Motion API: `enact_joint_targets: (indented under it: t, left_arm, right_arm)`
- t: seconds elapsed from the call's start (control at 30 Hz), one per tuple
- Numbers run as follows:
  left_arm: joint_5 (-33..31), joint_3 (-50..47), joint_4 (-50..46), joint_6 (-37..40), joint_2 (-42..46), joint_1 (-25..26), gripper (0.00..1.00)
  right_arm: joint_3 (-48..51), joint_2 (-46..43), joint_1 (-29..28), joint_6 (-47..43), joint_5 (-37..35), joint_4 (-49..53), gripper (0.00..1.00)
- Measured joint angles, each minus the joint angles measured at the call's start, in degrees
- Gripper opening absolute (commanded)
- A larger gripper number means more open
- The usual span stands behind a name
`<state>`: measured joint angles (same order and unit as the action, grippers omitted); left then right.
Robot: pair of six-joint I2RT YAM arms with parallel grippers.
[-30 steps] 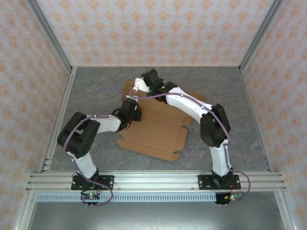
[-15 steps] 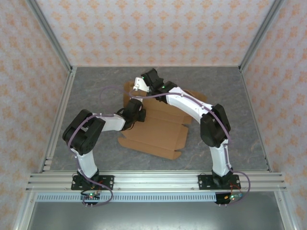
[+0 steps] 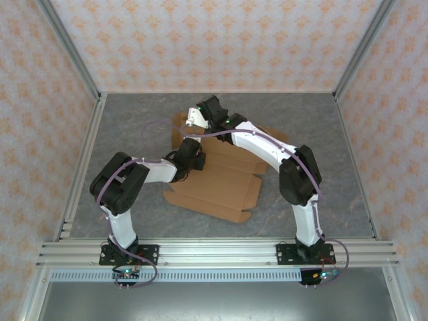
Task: Fold the paper box
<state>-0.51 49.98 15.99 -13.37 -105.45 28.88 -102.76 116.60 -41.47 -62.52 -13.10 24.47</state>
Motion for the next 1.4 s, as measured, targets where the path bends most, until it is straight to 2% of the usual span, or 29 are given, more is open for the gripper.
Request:
enact_joint_targets:
  t: [0.9, 1.23, 1.4]
  left_arm:
    - [0.59, -2.14, -1.31, -0.22, 3.52, -0.22, 0.4]
    - [1.64, -7.34, -3.98, -0.68, 15.28, -5.81, 0.43]
    - [3.04, -9.57, -6.51, -3.28, 19.65, -9.77, 0.43]
  right_arm:
    - [0.0, 0.0, 0.02, 0.22, -0.59, 0.0, 0.0]
    - [0.0, 0.0, 0.07, 0.2, -0.59, -0.26, 0.0]
    - [1.92, -0.79, 0.0, -0.57, -0.87, -3.58, 0.0]
